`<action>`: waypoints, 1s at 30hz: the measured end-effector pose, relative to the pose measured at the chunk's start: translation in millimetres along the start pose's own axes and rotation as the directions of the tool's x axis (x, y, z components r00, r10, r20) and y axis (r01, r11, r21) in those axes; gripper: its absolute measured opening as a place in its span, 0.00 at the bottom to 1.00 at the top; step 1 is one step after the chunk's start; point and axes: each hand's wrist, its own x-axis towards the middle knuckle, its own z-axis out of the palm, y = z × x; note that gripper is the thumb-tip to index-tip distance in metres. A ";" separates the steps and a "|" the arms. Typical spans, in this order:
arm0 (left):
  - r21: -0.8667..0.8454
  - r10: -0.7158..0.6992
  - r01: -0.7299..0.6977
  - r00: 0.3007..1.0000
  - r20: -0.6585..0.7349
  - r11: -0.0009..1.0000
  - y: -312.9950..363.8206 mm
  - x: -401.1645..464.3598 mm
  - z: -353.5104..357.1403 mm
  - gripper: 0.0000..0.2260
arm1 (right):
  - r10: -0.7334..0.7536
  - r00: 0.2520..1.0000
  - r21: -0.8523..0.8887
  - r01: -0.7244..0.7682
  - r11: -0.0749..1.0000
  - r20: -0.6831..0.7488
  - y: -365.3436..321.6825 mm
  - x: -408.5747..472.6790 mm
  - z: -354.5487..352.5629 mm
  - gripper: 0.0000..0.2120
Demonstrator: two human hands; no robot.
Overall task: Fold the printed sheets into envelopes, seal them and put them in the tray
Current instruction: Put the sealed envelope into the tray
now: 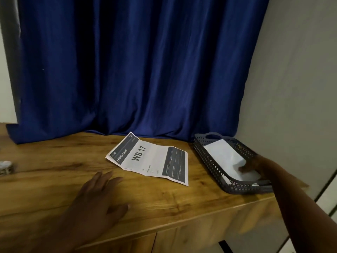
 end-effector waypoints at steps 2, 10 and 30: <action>0.006 0.004 -0.004 1.000 -0.003 1.000 -0.9 -0.1 0.4 0.44 | 0.018 1.000 -0.022 -0.017 1.000 0.017 -0.4 0.0 1.9 0.37; 0.033 0.002 -0.003 0.999 0.036 0.999 3.8 -1.5 -5.7 0.46 | -0.028 0.995 -0.357 -0.006 0.934 -0.092 -7.8 -5.8 5.6 0.32; -0.022 0.009 -0.008 1.000 0.026 1.000 1.7 -2.5 -2.0 0.39 | -0.775 0.588 -0.237 0.807 0.542 0.229 -140.1 -152.5 240.7 0.31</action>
